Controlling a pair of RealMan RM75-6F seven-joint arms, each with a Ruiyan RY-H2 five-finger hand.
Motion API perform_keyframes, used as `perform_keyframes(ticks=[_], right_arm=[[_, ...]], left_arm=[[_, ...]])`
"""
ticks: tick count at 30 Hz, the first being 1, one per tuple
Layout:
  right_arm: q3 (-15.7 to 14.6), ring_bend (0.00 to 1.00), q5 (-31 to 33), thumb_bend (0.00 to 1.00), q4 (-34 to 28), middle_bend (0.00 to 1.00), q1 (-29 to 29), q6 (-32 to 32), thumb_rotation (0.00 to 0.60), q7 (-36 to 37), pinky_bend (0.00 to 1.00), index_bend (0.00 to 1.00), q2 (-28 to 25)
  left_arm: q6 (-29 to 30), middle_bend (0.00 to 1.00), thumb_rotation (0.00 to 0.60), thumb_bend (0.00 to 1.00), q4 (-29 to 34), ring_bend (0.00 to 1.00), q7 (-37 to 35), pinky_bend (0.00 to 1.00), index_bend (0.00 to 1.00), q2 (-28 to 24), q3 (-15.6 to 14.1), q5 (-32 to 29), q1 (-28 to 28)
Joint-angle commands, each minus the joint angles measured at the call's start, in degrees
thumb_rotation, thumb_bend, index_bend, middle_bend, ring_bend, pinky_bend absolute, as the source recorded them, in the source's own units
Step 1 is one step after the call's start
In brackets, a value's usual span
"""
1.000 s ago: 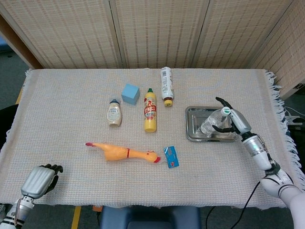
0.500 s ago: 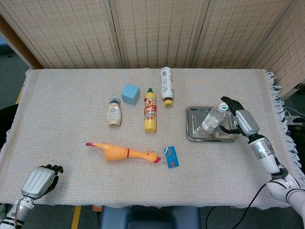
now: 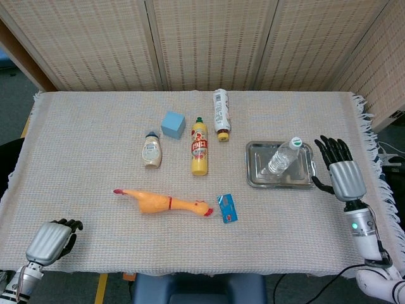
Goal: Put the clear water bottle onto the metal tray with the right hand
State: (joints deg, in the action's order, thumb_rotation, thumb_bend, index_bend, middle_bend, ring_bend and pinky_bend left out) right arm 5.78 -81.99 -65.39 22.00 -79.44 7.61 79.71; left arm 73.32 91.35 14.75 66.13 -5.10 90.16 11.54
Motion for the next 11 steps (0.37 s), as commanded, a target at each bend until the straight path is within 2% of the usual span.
perform_keyframes(ticks=[1,11], right_arm=[[-1.03,0.0,4.93,0.0,-17.78,0.0,-8.9,-8.34,0.6,-19.59,0.0,0.0,-4.52],[-2.26,0.0,6.47,0.0,-19.6,0.0,-10.32,-5.23,0.6,-25.33,0.0,0.0,-3.41]], left_arm=[[-0.09,0.48,0.6,0.61,0.34,0.45,-0.01,0.61,0.41,-0.26,0.08,-0.5,-0.11],[-0.24,0.47,0.6,0.61,-0.11,0.45,-0.18,0.61,0.41,-0.07,0.93,-1.71,0.04]])
